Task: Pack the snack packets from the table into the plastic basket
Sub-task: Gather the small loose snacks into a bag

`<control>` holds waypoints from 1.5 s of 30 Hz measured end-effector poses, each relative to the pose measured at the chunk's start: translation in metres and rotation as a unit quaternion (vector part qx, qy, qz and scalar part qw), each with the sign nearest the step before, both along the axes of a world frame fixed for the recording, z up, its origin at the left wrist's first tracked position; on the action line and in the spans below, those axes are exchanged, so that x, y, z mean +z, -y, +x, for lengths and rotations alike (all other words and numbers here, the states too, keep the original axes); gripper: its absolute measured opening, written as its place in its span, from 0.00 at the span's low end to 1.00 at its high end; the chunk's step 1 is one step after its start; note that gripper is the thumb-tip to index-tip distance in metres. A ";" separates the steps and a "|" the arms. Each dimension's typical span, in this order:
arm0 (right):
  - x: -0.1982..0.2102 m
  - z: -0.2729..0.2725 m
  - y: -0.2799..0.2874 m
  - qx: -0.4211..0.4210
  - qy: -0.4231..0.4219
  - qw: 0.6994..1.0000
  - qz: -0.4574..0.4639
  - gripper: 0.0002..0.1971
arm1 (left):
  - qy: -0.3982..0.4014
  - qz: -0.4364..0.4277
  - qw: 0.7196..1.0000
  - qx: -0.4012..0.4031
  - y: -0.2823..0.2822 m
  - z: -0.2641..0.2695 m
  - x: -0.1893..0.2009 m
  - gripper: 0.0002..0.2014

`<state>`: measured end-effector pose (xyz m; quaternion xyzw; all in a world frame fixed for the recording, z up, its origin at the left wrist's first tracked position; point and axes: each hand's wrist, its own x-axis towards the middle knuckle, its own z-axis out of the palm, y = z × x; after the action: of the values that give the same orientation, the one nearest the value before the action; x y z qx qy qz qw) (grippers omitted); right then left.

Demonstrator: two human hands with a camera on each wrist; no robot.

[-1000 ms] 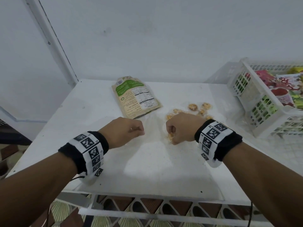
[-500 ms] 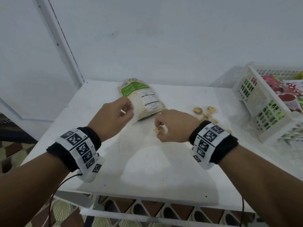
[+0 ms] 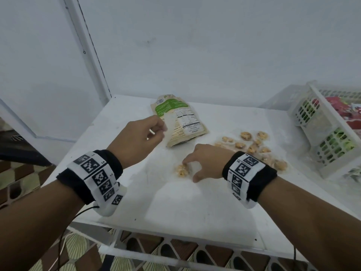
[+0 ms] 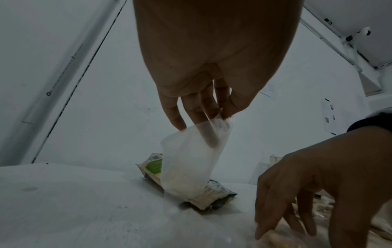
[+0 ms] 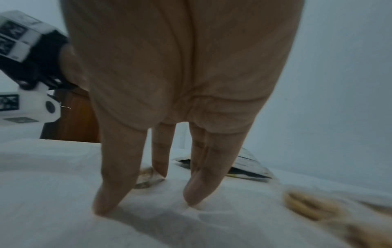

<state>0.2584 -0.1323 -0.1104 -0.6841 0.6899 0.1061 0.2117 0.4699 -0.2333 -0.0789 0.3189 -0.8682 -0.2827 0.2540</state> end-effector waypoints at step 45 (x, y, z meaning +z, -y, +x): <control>0.040 -0.013 -0.022 -0.235 0.542 0.742 -0.317 0.15 | 0.028 -0.044 0.986 -0.159 0.014 -0.081 0.038 0.09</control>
<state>0.2458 -0.1100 -0.0702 -0.4704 0.5915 -0.5606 0.3386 0.3886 -0.2471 -0.0413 0.1735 -0.9262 -0.2719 0.1954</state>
